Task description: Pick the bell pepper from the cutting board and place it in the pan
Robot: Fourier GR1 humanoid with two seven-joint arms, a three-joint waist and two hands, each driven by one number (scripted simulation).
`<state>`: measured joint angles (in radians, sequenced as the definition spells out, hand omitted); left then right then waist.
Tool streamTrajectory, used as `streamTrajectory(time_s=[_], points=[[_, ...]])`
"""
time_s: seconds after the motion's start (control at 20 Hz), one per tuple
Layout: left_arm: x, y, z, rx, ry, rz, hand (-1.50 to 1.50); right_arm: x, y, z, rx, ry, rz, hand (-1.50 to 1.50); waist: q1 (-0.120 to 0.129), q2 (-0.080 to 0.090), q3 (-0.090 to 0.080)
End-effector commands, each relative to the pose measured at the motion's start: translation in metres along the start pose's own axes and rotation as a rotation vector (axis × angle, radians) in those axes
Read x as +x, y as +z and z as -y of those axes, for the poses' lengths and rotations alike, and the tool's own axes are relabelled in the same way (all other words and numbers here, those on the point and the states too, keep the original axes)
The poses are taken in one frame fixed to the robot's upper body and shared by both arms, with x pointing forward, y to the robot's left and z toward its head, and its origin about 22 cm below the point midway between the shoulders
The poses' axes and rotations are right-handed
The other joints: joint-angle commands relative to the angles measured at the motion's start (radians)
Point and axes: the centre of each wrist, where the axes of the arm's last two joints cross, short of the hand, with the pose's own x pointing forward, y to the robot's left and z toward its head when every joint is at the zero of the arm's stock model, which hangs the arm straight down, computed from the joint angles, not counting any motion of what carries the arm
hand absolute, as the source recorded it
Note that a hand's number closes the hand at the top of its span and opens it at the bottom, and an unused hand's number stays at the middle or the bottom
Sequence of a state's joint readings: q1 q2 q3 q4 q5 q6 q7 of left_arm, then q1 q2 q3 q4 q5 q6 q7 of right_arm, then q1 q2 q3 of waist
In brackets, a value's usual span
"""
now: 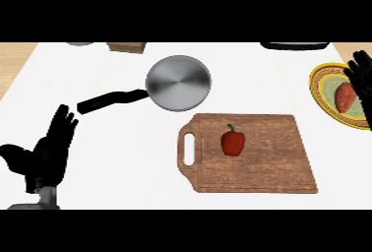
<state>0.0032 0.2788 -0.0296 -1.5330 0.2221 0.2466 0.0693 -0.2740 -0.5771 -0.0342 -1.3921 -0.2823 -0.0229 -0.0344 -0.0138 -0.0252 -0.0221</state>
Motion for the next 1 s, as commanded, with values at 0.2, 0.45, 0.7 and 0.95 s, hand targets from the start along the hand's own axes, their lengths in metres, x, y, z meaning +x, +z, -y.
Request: streamTrajectory(time_s=[0.2, 0.45, 0.7, 0.95], points=[[0.015, -0.021, -0.05, 0.065, -0.307, -0.083, 0.0, 0.051, -0.02, -0.117, 0.236, -0.209, 0.188, -1.5, 0.045, 0.033, 0.023], [-0.008, -0.008, -0.065, 0.105, -0.337, -0.171, 0.0, -0.001, 0.0, -0.051, -0.349, 0.1, 0.011, 1.5, -0.047, 0.026, 0.02], [0.004, -0.026, -0.072, 0.078, -0.365, -0.198, 0.0, -0.016, 0.057, -0.15, -0.386, -0.137, 0.202, -1.5, -0.007, 0.024, 0.022], [0.011, -0.036, -0.065, 0.059, -0.373, -0.197, 0.0, 0.01, 0.078, -0.157, -0.234, 0.067, 0.194, -1.5, 0.005, 0.023, 0.021]])
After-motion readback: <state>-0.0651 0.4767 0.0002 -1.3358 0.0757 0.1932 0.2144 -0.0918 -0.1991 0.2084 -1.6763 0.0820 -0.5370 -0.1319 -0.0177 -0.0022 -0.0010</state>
